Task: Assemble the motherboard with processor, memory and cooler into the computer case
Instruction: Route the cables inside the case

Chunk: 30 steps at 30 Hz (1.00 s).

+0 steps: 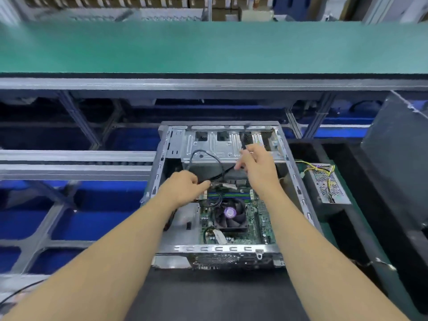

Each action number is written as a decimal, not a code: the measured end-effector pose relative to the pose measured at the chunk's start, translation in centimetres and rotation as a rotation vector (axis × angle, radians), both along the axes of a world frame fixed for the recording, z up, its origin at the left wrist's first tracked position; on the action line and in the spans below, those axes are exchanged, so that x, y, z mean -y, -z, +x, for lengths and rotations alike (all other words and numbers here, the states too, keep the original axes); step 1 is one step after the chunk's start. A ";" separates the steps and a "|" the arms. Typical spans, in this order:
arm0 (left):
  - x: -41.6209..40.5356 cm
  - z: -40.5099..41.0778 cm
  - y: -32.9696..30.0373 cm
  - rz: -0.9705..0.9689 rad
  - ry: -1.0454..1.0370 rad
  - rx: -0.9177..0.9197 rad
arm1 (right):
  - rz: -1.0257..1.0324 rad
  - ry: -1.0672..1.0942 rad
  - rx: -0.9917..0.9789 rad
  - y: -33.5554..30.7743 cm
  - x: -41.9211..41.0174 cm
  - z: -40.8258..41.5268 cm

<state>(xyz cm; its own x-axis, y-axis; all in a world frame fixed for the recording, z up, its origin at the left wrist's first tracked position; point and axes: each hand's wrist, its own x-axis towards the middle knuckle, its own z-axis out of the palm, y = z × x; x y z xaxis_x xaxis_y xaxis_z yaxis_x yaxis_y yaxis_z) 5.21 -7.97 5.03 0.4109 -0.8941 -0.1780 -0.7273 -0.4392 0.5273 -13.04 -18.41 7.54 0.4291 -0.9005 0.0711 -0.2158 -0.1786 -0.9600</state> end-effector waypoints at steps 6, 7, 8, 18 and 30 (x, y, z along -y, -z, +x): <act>0.1 -1.5 -0.6 0.572 0.105 0.457 | 0.129 -0.046 -0.128 2.9 -0.5 -0.4; 0.4 -1.9 -1.0 0.573 0.140 0.509 | 0.175 -0.034 -0.112 3.3 -0.5 -0.6; 0.8 -2.3 -1.3 0.530 0.145 0.525 | 0.222 -0.024 -0.094 3.6 -0.4 -0.8; 3.1 -4.5 0.1 -0.135 -0.235 -1.062 | 0.367 0.041 -0.099 4.7 -0.1 -1.2; 1.9 -4.6 2.7 -0.275 -0.188 -0.903 | 0.252 0.110 -0.089 4.4 -0.7 -1.1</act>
